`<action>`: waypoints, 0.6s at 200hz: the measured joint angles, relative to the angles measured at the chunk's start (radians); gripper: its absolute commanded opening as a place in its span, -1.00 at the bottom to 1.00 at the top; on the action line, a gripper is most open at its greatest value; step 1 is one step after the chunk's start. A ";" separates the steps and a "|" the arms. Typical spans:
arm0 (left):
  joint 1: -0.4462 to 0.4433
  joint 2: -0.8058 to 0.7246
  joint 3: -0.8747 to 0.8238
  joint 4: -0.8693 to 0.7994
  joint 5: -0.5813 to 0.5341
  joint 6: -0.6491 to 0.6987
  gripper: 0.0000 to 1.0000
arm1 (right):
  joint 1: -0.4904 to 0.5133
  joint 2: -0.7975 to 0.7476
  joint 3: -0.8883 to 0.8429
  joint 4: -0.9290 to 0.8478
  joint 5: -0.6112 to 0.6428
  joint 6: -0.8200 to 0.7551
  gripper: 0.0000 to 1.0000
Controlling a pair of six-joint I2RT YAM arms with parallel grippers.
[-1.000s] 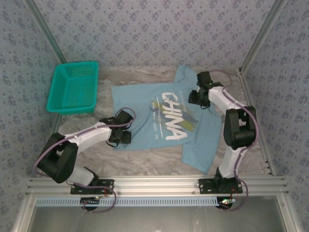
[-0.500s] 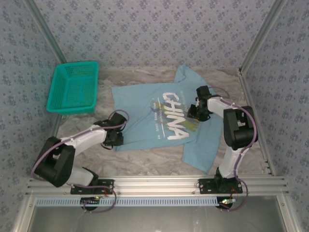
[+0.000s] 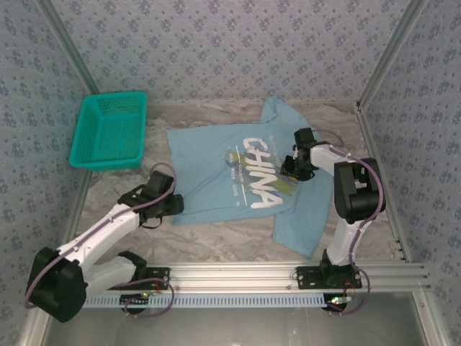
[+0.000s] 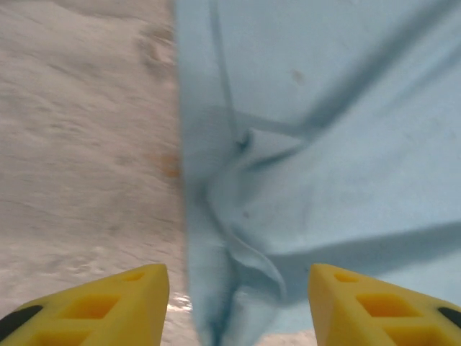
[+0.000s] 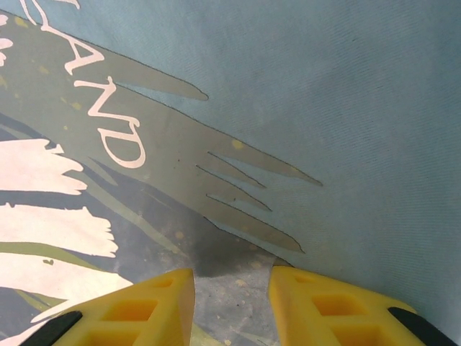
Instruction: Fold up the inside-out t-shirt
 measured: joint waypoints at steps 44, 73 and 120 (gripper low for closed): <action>-0.028 0.207 0.008 0.020 -0.011 0.029 0.14 | 0.003 0.000 0.000 -0.001 0.003 0.000 -0.27; -0.027 0.264 0.020 0.020 -0.064 0.026 -0.13 | 0.003 0.000 0.000 -0.002 0.005 0.000 -0.28; 0.020 0.209 0.008 -0.005 -0.129 -0.016 -0.57 | 0.002 0.000 0.000 -0.005 0.014 0.000 -0.36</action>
